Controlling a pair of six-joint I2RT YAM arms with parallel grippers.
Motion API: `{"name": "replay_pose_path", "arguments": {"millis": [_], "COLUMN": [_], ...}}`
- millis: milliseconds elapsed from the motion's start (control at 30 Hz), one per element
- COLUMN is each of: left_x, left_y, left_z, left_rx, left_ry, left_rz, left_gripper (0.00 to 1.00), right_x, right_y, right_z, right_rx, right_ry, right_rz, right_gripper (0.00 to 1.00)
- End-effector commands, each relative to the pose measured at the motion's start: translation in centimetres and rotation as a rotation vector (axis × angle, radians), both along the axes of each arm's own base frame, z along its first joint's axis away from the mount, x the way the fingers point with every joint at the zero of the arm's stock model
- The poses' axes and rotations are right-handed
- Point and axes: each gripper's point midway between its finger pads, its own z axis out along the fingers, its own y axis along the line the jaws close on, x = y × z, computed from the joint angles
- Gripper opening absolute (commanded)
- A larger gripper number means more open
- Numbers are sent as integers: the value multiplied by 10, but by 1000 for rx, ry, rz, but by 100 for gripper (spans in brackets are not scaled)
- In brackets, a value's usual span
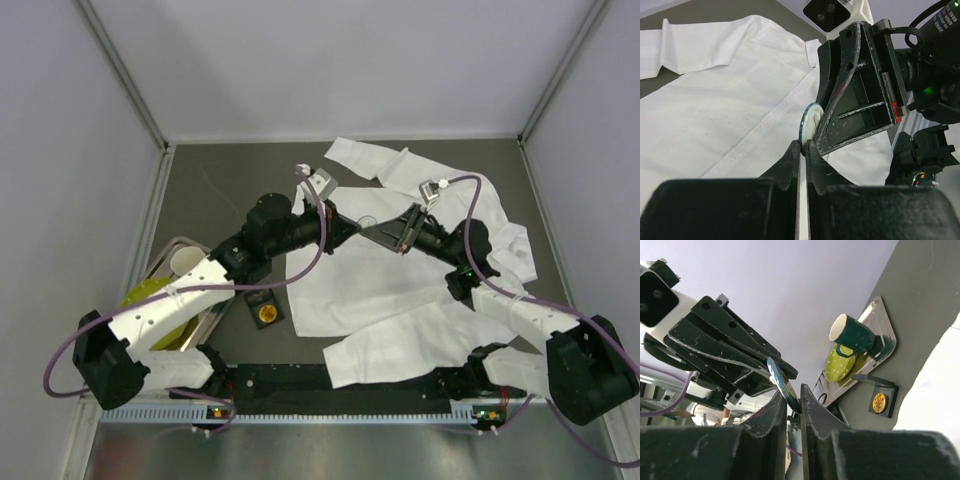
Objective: Remove the brooch from the garment
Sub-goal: Close the brooch.
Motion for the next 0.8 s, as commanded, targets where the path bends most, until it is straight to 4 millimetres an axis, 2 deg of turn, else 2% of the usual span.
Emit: {"name": "replay_pose_path", "arguments": {"millis": [0,167,333,533,633,667,733,767], "left_x": [-35,-35,-34,-27,-19,-17,-7,-5], "left_y": [-10,-9,-10,-12,-12,-11,-6,-4], "left_z": [47,52,53,47,39,35,27,25], "left_rx": [-139,-220,-225,-212,-176,-156,-131,-109], "left_ry": [-121,-89,-94,-35,-10,5,37,65], "left_rz": [-116,-78,-66,-29,3,20,69,81], "left_gripper": [0,0,0,0,0,0,0,0], "right_x": [19,21,18,16,11,10,9,5], "right_y": [-8,-11,-14,-8,-7,-8,-9,-11], "right_z": [1,6,9,10,11,8,-4,5], "right_rx": [77,118,140,76,25,-9,-83,-117], "right_ry": [35,16,-4,-60,-85,-103,-67,-134], "right_rz": [-124,-145,-149,-113,-98,-103,-104,-108], "right_gripper": [0,0,0,1,13,24,34,42]}}
